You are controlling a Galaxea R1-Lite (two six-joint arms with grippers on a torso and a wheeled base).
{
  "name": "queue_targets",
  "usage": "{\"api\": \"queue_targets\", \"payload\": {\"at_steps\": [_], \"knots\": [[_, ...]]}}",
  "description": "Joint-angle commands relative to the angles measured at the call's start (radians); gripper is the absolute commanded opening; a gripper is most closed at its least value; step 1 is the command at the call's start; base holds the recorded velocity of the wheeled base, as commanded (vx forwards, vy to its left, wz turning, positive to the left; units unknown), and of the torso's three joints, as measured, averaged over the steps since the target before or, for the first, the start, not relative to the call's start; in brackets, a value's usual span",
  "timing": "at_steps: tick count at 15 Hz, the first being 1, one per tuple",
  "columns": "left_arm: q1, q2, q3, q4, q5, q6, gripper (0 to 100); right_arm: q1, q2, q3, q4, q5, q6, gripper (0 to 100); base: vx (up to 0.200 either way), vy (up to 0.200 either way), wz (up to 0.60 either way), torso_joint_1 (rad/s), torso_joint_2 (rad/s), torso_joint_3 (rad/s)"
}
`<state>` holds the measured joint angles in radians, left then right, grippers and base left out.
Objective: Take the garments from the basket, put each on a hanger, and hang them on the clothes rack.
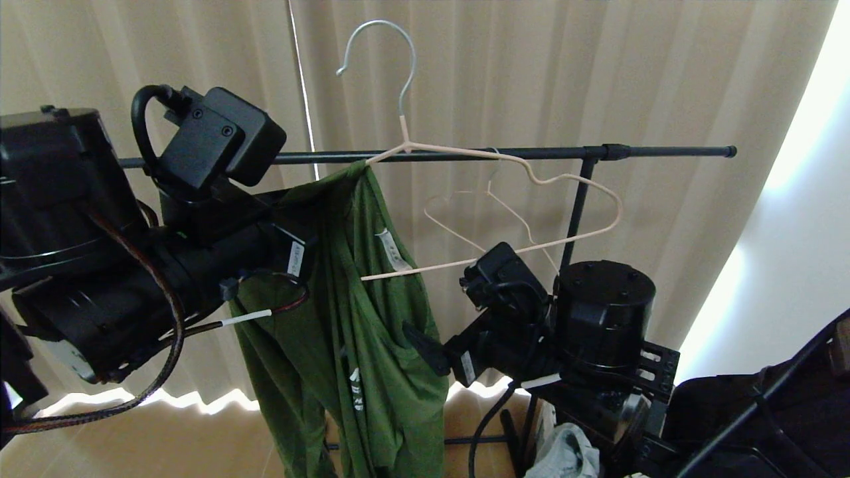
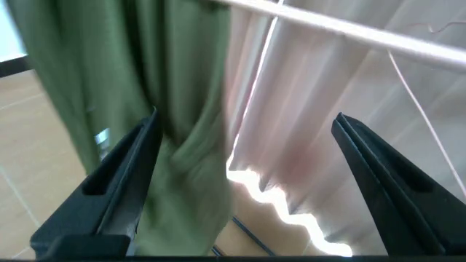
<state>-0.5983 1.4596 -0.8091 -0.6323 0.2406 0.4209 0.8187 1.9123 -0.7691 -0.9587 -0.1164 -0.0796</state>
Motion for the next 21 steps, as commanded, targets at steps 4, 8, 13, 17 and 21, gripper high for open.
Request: {"api": "queue_targets", "payload": {"at_steps": [4,8,13,17,21], "knots": [[0.005,-0.004,-0.002,0.0,0.002,0.004,0,-0.03,0.008,0.039,-0.006,-0.022,0.0,100,0.0,0.0,0.0,0.0,0.0,0.0],[0.006,-0.008,-0.01,0.0,0.003,0.004,0,-0.055,-0.032,0.102,-0.008,-0.022,0.0,0,0.0,0.0,0.0,0.0,0.0,0.0],[0.006,-0.016,-0.007,0.0,0.003,0.003,0,-0.095,-0.078,0.159,-0.006,-0.049,-0.002,0,0.0,0.0,0.0,0.0,0.0,0.0],[0.051,-0.025,0.019,0.0,0.002,0.035,0,-0.227,-0.173,0.186,0.003,-0.06,-0.005,0,0.0,0.0,0.0,0.0,0.0,0.0],[0.077,-0.047,0.073,0.0,0.002,0.113,0,-0.325,-0.24,0.154,0.011,-0.06,-0.026,0,0.0,0.0,0.0,0.0,0.0,0.0]]}}
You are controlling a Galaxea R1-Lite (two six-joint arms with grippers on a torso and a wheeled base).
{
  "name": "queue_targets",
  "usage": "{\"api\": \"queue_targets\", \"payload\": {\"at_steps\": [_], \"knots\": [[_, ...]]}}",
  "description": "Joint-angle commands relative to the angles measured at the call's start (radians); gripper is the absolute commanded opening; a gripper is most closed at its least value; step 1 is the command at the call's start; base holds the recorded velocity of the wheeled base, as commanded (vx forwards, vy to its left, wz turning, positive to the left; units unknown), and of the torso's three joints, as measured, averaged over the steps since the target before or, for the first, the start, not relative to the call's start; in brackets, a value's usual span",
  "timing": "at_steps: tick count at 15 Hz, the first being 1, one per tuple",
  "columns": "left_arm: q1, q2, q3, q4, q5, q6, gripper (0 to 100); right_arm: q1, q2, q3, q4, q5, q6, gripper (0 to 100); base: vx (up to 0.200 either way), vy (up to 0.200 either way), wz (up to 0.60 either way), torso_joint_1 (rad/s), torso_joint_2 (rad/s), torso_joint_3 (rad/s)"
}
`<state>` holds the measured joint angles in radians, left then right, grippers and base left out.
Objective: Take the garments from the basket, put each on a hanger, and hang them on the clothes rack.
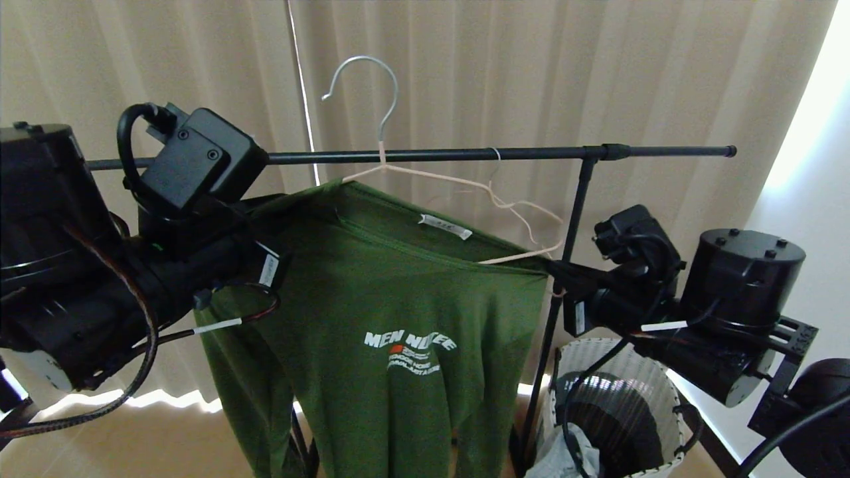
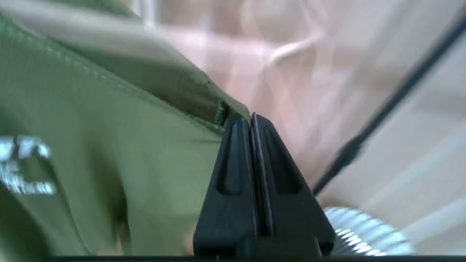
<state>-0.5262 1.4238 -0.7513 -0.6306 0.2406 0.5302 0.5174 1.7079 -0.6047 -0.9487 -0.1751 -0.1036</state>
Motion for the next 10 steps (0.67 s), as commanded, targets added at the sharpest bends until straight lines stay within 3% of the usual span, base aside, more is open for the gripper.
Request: {"api": "queue_targets", "payload": {"at_steps": [1,4,8,10], "knots": [[0.003,-0.023,0.044,-0.001,0.002,0.036,0,-0.042,-0.037,-0.032,0.001,-0.001,-0.002,0,0.0,0.0,0.0,0.0,0.0,0.0],[0.006,-0.036,0.087,-0.001,0.002,0.102,0,-0.051,-0.042,-0.064,-0.001,-0.001,-0.002,0,0.0,0.0,0.0,0.0,0.0,0.0],[0.035,-0.025,0.098,-0.001,0.011,0.114,0,-0.036,-0.083,-0.058,0.004,0.014,-0.004,0,0.0,0.0,0.0,0.0,0.0,0.0],[0.043,-0.011,0.099,-0.001,0.078,0.111,0,0.027,-0.102,-0.061,0.025,0.017,-0.002,0,0.0,0.0,0.0,0.0,0.0,0.0]]}}
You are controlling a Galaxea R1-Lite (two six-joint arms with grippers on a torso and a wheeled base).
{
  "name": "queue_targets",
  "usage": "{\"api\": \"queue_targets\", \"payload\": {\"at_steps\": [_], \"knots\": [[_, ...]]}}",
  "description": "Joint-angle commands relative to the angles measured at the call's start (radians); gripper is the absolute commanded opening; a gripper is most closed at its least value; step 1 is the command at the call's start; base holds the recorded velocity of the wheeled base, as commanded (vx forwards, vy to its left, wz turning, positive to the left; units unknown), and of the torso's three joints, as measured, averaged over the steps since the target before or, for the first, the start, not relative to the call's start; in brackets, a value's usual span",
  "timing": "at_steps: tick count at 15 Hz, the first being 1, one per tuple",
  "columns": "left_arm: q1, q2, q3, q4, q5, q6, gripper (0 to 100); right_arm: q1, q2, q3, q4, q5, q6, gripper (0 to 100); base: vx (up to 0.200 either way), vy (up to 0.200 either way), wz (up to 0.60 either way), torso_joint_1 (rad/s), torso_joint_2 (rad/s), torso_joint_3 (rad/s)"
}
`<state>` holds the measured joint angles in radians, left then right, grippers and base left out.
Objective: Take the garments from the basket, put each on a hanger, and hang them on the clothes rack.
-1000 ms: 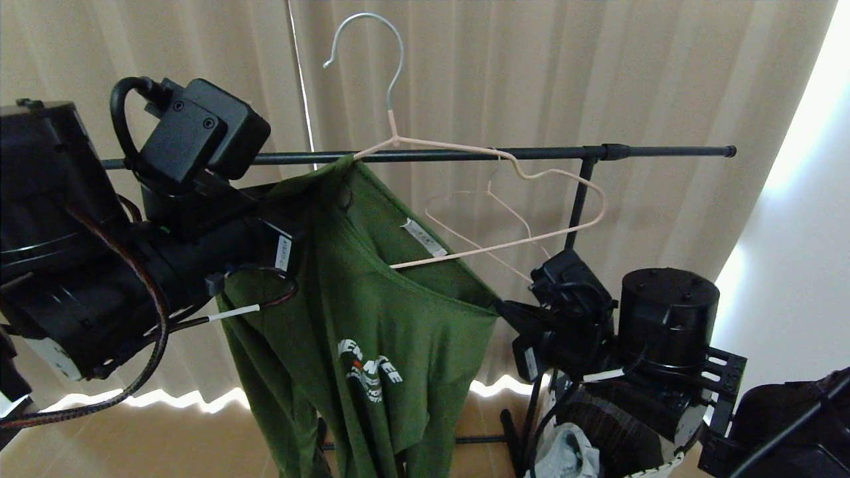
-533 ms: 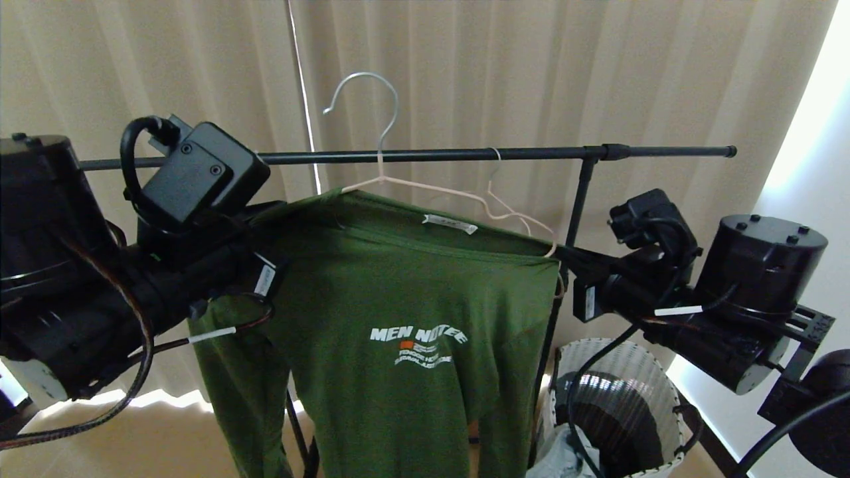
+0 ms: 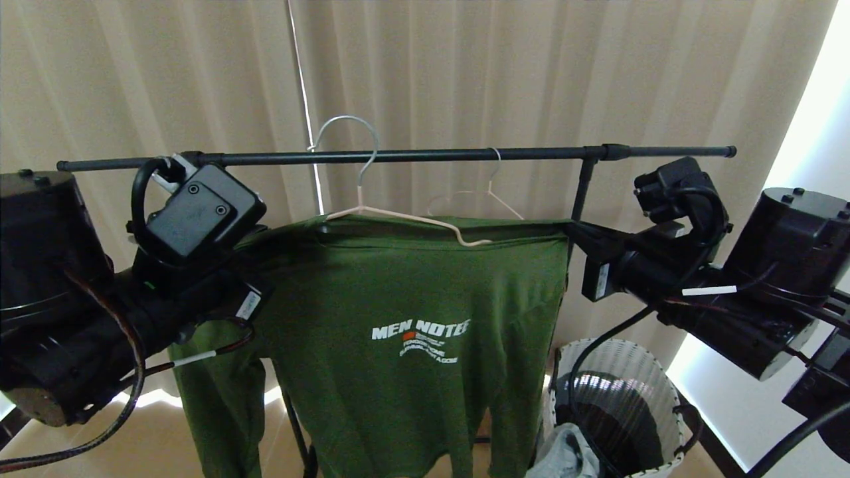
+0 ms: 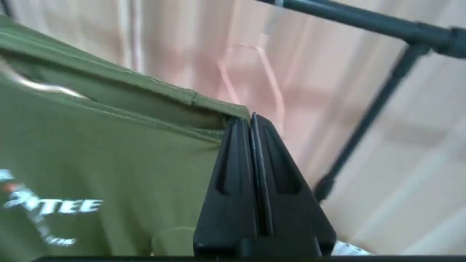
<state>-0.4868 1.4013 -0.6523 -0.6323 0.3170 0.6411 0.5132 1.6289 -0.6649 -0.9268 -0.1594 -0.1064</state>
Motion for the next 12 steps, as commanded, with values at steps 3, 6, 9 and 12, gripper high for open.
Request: {"api": "queue_targets", "payload": {"at_steps": [3,6,9,12], "knots": [[0.004,0.028,0.002,-0.009,0.059,-0.009,0,0.119,-0.107,-0.007,0.169,0.037,0.001,0,0.0,0.0,0.0,0.0,0.0,0.0],[-0.003,0.039,-0.009,-0.009,0.082,-0.041,0,0.133,-0.126,-0.005,0.221,0.078,0.001,100,0.0,0.0,0.0,0.0,0.0,0.0],[-0.004,0.042,-0.009,-0.009,0.08,-0.11,0,0.134,-0.116,-0.012,0.217,0.112,-0.015,100,0.0,0.0,0.0,0.0,0.0,0.0],[-0.018,0.042,-0.015,-0.01,0.079,-0.173,0,0.134,-0.124,-0.01,0.198,0.222,-0.029,100,0.0,0.0,0.0,0.0,0.0,0.0]]}}
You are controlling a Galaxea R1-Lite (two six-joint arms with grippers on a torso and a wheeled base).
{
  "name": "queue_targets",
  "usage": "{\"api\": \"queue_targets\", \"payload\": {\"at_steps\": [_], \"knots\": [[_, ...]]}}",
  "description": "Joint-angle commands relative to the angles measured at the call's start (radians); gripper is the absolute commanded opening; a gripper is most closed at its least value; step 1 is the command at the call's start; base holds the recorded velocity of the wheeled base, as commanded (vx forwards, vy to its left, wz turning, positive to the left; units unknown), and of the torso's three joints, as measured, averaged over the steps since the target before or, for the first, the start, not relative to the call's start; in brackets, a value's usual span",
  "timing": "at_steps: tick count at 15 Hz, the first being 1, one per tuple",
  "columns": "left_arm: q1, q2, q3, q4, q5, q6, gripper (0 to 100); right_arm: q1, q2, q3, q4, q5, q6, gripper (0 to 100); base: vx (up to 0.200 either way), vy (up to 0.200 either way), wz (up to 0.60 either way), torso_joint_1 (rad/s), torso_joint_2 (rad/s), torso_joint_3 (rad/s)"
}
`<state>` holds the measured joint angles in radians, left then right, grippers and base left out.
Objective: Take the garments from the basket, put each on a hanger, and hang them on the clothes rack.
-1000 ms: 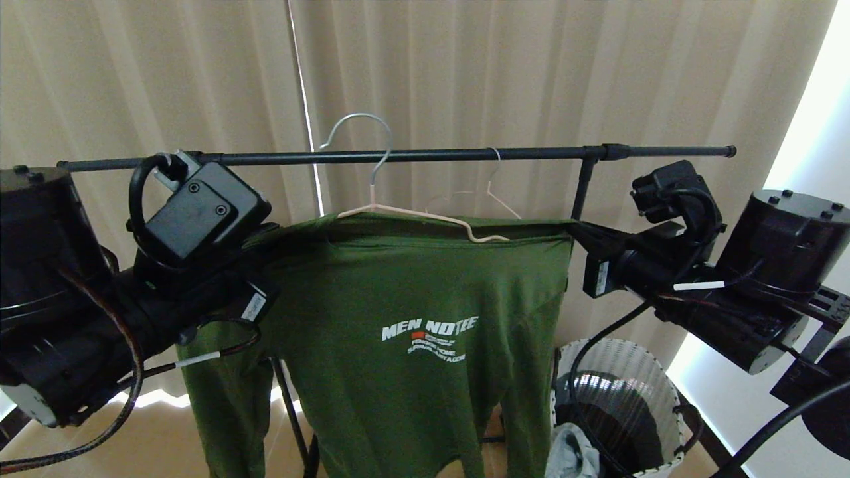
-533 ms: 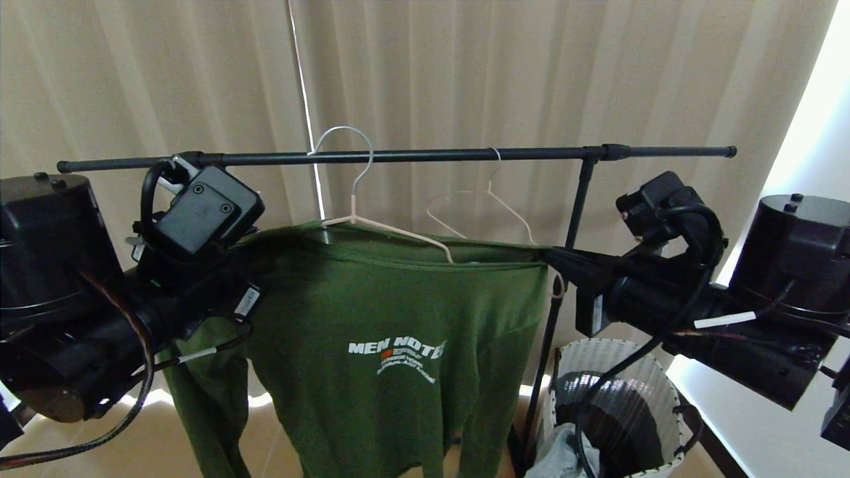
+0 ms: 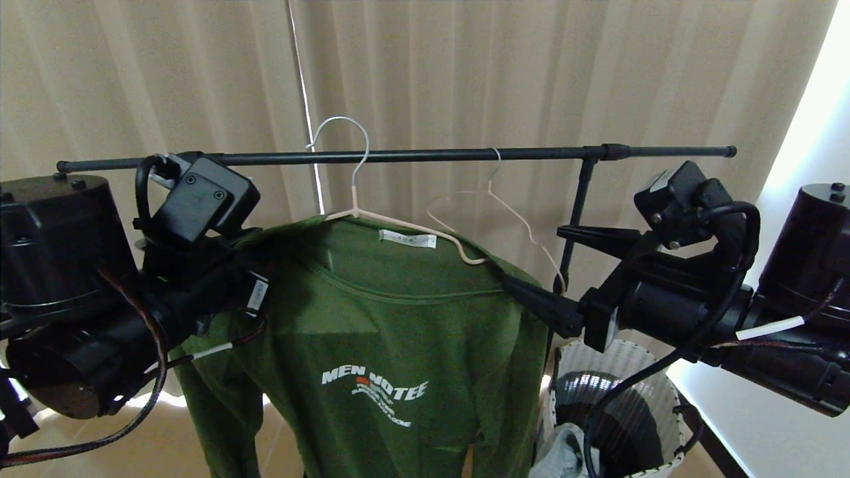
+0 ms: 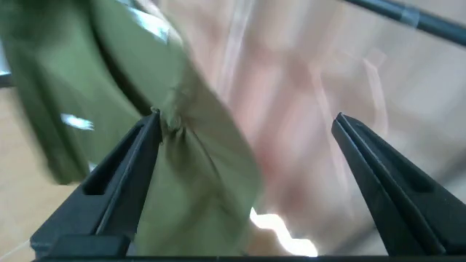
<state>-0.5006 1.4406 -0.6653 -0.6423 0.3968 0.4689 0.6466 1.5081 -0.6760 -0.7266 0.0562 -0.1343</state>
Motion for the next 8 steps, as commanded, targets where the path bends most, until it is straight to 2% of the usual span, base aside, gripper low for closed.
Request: {"api": "queue_targets", "payload": {"at_steps": [1,2,8], "knots": [[-0.004,0.003,-0.002,0.0,-0.001,-0.001,0,0.001,-0.003,0.001,-0.002,0.007,-0.001,100,0.0,0.0,0.0,0.0,0.0,0.0],[-0.013,0.003,-0.007,0.0,-0.003,-0.036,0,0.004,0.007,-0.016,-0.033,0.082,-0.005,100,0.0,0.0,0.0,0.0,0.0,0.0],[0.025,0.004,-0.003,-0.036,-0.003,-0.064,0,0.013,0.004,0.003,-0.03,0.083,-0.034,100,0.0,0.0,0.0,0.0,0.0,0.0]]}}
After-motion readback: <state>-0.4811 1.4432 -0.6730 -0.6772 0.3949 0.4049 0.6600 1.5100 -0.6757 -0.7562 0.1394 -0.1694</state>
